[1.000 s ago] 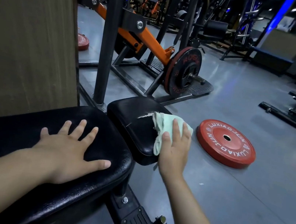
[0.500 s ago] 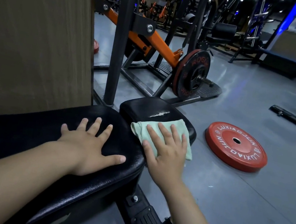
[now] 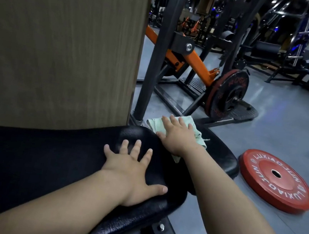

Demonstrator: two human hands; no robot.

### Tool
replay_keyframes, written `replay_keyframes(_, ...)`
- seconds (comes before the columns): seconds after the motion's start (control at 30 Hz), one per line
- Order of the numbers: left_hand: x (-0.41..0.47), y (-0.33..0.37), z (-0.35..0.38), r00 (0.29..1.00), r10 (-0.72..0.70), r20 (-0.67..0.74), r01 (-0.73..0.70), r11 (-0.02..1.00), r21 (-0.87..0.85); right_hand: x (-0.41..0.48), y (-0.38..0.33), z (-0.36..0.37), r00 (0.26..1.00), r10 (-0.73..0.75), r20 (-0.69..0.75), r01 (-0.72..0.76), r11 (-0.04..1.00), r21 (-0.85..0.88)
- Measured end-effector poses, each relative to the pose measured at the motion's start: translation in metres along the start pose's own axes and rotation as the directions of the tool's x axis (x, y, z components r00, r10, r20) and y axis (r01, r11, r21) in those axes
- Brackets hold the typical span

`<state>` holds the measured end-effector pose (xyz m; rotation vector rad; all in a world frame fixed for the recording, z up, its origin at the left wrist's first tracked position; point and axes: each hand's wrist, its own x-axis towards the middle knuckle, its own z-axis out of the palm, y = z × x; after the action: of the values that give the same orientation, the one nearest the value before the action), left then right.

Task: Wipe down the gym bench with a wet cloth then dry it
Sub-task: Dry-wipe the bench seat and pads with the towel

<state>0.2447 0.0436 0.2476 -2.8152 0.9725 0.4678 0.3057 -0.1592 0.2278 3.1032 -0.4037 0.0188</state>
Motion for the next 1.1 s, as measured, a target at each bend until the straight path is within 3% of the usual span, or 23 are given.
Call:
replay_keyframes(0.13, 0.0, -0.002, 0.0, 0.999, 0.018, -0.041, -0.02, 0.999, -0.032, -0.002, -0.002, -0.006, 1.0, -0.023, -0.012, 0.024, 0.996, 0.081)
replay_keyframes(0.23, -0.001, -0.005, -0.002, 0.997, 0.025, -0.078, -0.031, 0.997, -0.076, -0.027, -0.003, -0.019, 0.998, -0.009, -0.059, 0.025, 0.961, 0.275)
replay_keyframes(0.37, -0.007, -0.01, -0.005, 0.995, 0.033, -0.091, -0.048, 0.985, -0.163, -0.077, -0.008, -0.035, 1.0, -0.005, 0.015, -0.003, 0.854, 0.521)
replay_keyframes(0.47, -0.022, -0.02, -0.004, 0.978, 0.004, -0.209, -0.06, 0.963, -0.264, -0.112, -0.012, -0.037, 0.988, -0.08, 0.131, -0.019, 0.785, 0.619)
replay_keyframes(0.6, -0.052, -0.048, 0.002, 0.939, -0.031, -0.343, -0.06, 0.966, -0.251, -0.153, -0.016, -0.031, 0.936, -0.297, 0.19, 0.095, 0.732, 0.675)
replay_keyframes(0.7, -0.072, -0.064, 0.01, 0.843, 0.028, -0.537, -0.211, 0.936, -0.283, -0.177, -0.029, -0.025, 0.91, -0.395, 0.126, 0.157, 0.61, 0.777)
replay_keyframes(0.77, -0.082, -0.062, 0.011, 0.777, 0.186, -0.602, -0.386, 0.896, -0.221, -0.182, -0.042, -0.023, 0.917, -0.398, 0.008, 0.245, 0.581, 0.776)
replay_keyframes(0.83, -0.087, -0.054, 0.015, 0.787, 0.349, -0.509, -0.484, 0.861, -0.158, -0.182, -0.049, -0.024, 0.929, -0.326, -0.175, 0.357, 0.672, 0.649)
replay_keyframes(0.93, -0.092, -0.05, 0.024, 0.868, 0.377, -0.323, -0.431, 0.896, -0.11, -0.188, -0.055, -0.023, 0.897, -0.203, -0.393, 0.351, 0.866, 0.355)
replay_keyframes(1.0, -0.095, -0.048, 0.027, 0.897, 0.342, -0.281, -0.364, 0.931, -0.027, -0.201, -0.06, -0.019, 0.926, -0.128, -0.356, 0.241, 0.924, 0.296)
replay_keyframes(1.1, -0.097, -0.042, 0.028, 0.912, 0.253, -0.322, -0.236, 0.967, 0.092, -0.211, -0.073, -0.007, 0.991, -0.084, -0.108, 0.115, 0.938, 0.327)
